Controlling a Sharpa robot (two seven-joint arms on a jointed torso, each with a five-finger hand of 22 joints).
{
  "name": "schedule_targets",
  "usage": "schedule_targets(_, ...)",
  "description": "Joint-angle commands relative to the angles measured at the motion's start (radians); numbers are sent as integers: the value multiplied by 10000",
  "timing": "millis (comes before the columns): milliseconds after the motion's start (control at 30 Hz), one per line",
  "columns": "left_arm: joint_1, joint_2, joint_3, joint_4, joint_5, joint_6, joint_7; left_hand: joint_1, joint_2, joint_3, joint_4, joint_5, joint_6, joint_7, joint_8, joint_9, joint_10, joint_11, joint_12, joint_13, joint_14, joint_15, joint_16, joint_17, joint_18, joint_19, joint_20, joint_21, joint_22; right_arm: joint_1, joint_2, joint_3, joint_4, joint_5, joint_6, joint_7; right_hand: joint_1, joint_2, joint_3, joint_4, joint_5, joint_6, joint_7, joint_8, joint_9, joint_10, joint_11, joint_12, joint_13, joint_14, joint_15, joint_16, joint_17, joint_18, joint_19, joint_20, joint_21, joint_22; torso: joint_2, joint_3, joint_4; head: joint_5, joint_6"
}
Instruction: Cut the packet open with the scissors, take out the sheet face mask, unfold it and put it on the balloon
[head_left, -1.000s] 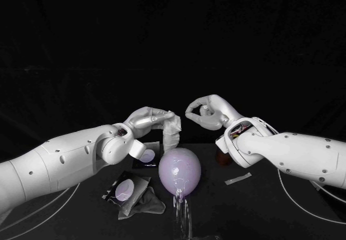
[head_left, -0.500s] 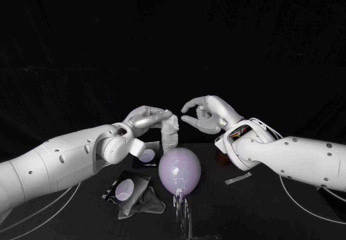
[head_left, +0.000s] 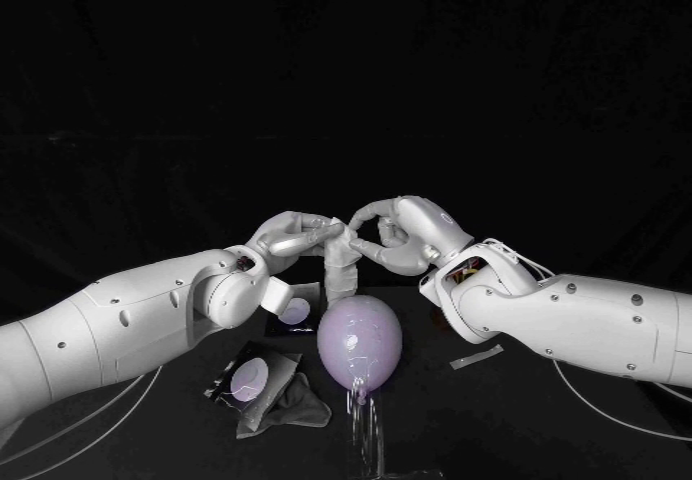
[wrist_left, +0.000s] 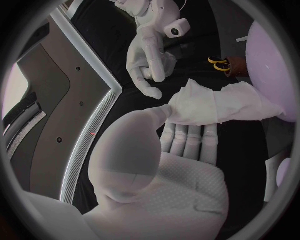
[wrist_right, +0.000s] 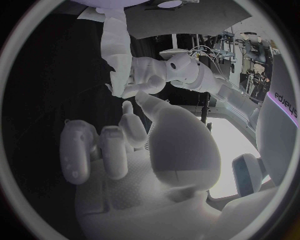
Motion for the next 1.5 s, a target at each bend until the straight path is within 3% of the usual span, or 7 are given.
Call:
schedule_targets(33, 18, 11, 13, 39, 129, 302, 188, 32, 41, 0, 157, 34, -152, 28, -90, 18, -1, 86, -99, -52, -11, 95, -79, -35, 8, -72, 41, -84, -26, -10, 103, 3, -158, -727, -81, -444, -31, -94, -51, 18, -3, -32, 50, -57, -13, -67, 3, -57, 589, 837, 98, -36, 2197, 116, 31, 54, -60, 2061, 3, -2, 6, -11, -4)
schedule_targets(533, 19, -27, 13, 68, 312, 669, 264, -105, -99, -41, 490, 36, -424, 126, -216, 63, -116, 183, -264, -188, -185, 190, -115, -104, 4, -153, 120, -228, -125, -45, 454, 4, -687, -1547, -535, -1072, 87, -34, -30, 12, -2, 13, 49, -125, -80, -85, 4, -93, 559, 842, 105, -23, 2209, 107, 63, 78, -15, 2078, -3, 3, -4, 1, -11)
schedule_targets(867, 19, -16, 13, 66, 339, 774, 311, 359, -190, 771, -33, 40, -514, 257, -346, 71, -232, 214, -383, -325, -382, 226, -182, -225, 12, -247, 60, -57, -1, -60, 568, 5, -788, -1542, -297, -1200, 90, -44, -84, 60, -4, 147, 36, -152, -135, -64, -4, -83, 544, 853, 98, -3, 2226, 101, 90, 89, 17, 2091, -7, 5, -9, -7, -2)
schedule_targets(1100, 19, -11, 13, 74, 300, 826, 357, 280, -248, 1164, -253, 34, -501, 292, -460, 31, -246, 263, -448, -428, -390, 265, -226, -335, -36, -476, 20, 334, 314, -67, 650, 5, -841, -1359, -154, -1227, 47, -22, -129, 135, -3, 212, 23, -174, -170, -35, -11, -38, 554, 865, 96, 22, 2248, 94, 114, 93, 50, 2103, -4, 0, 1, -23, -11)
schedule_targets(1300, 19, -15, 13, 77, 234, 843, 371, 250, -239, 1197, -308, 32, -494, 294, -489, 18, -241, 273, -480, -471, -385, 273, -228, -363, -47, -548, 16, 462, 417, -70, 669, 5, -819, -1249, -212, -1119, 67, 101, -132, 229, -2, 403, -39, -158, -205, 37, -61, 66, 584, 893, 62, 82, 2302, 68, 188, 79, 161, 2143, -9, 4, 4, -16, -11)
schedule_targets(1367, 19, -15, 13, 77, 213, 838, 370, 246, -221, 1204, -313, 32, -496, 303, -497, 14, -238, 275, -488, -481, -384, 274, -228, -368, -49, -562, 15, 488, 437, -70, 672, 5, -813, -1232, -249, -1080, 270, 300, 11, 187, -1, 537, -107, -130, -217, 96, -121, 154, 614, 917, 17, 132, 2348, 47, 247, 55, 253, 2175, -8, 4, -1, -18, -9)
schedule_targets(1500, 19, -16, 13, 79, 165, 845, 372, 241, -216, 1203, -320, 31, -492, 312, -500, 12, -233, 275, -493, -489, -383, 275, -228, -373, -50, -574, 14, 510, 455, -71, 680, 5, -821, -1224, -297, -1044, 452, 486, 152, 138, 0, 693, -175, -84, -220, 159, -178, 250, 648, 934, -30, 169, 2381, 28, 301, 19, 335, 2204, -10, 3, -1, -16, -7)
